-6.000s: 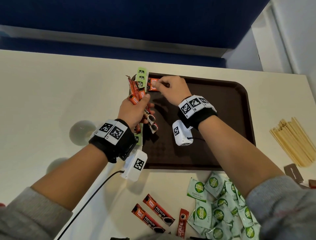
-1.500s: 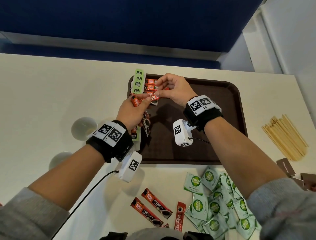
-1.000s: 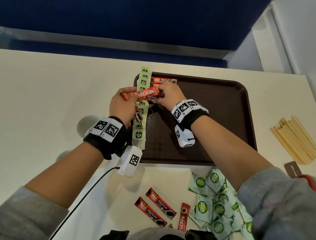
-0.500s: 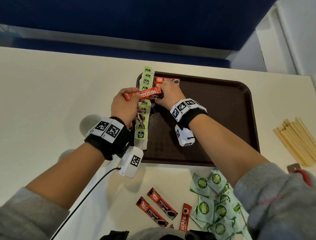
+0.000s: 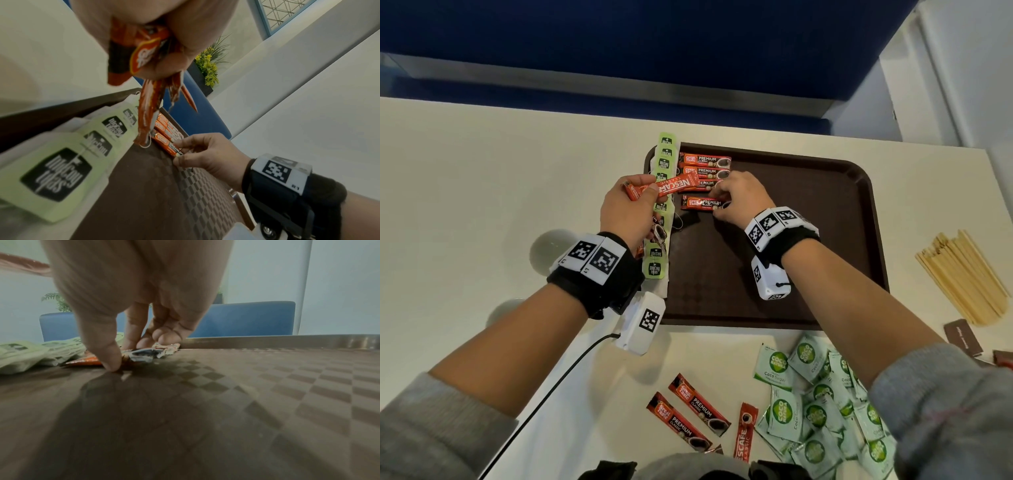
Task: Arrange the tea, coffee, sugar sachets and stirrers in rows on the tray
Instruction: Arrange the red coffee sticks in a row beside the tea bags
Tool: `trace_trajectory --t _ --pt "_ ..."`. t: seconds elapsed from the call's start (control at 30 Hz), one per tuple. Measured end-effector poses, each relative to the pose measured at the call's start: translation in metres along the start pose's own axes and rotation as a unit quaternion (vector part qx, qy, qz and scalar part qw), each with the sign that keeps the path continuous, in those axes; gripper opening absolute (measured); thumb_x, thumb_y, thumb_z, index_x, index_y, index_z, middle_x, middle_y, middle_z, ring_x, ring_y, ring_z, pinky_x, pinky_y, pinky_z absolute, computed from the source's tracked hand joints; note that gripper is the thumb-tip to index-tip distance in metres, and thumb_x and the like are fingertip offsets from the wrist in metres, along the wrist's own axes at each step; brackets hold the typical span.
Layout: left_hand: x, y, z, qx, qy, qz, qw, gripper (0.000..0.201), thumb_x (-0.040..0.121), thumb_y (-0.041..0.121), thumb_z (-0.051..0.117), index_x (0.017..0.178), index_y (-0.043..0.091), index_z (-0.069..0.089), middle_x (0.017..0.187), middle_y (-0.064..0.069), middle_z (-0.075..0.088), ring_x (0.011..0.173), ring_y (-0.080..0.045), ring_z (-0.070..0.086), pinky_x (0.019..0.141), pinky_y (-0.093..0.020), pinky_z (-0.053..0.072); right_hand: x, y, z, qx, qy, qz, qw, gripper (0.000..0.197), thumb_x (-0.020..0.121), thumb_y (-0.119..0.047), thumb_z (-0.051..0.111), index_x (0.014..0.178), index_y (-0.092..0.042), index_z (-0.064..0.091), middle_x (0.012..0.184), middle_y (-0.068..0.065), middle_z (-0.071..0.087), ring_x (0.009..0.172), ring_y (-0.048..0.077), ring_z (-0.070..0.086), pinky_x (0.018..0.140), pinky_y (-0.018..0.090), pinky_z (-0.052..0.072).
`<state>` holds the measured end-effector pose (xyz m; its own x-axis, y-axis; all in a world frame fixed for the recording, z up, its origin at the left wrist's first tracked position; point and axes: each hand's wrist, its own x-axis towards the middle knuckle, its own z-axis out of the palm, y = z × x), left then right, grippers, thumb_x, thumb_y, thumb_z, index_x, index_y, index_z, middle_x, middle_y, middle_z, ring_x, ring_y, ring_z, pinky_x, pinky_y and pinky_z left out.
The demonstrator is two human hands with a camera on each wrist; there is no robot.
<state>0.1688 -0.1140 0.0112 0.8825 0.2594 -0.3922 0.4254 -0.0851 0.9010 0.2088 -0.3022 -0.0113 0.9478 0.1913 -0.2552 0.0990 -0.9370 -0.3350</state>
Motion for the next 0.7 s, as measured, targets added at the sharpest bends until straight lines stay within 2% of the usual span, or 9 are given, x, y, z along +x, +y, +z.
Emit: trace_trajectory --t 0.37,0.53,0.7 --pt "0.001 -0.001 -0.003 0.004 0.002 -0.003 1.0 0.017 0.094 0.023 0.055 0.109 0.02 0.063 0.096 -0.001 0.071 0.055 -0.006 0.057 0.049 -0.019 0.042 0.007 -0.01 0.007 0.017 0.014 -0.028 0.999 0.032 0.083 -0.02 0.069 0.114 -0.016 0.065 0.121 0.005 0.054 0.119 0.02 0.046 0.102 0.033 0.037" --pt "0.002 -0.004 -0.003 0.001 -0.003 -0.005 1.0 0.016 0.093 0.023 0.056 0.107 0.021 0.063 0.1 -0.004 0.071 0.057 -0.007 0.058 0.052 -0.021 0.042 0.01 -0.01 0.006 0.012 0.023 -0.016 1.0 0.035 0.085 -0.021 0.068 0.119 -0.015 0.063 0.129 0.007 0.051 0.126 0.022 0.042 0.106 0.033 0.032" --pt "0.002 -0.003 -0.001 -0.003 -0.003 -0.009 1.0 0.017 0.094 0.022 0.055 0.109 0.019 0.062 0.094 0.0 0.07 0.054 -0.005 0.057 0.05 -0.019 0.042 0.01 -0.008 0.007 0.015 0.029 -0.008 0.999 0.034 0.084 -0.021 0.068 0.117 -0.015 0.063 0.131 0.008 0.051 0.128 0.023 0.041 0.107 0.032 0.032"
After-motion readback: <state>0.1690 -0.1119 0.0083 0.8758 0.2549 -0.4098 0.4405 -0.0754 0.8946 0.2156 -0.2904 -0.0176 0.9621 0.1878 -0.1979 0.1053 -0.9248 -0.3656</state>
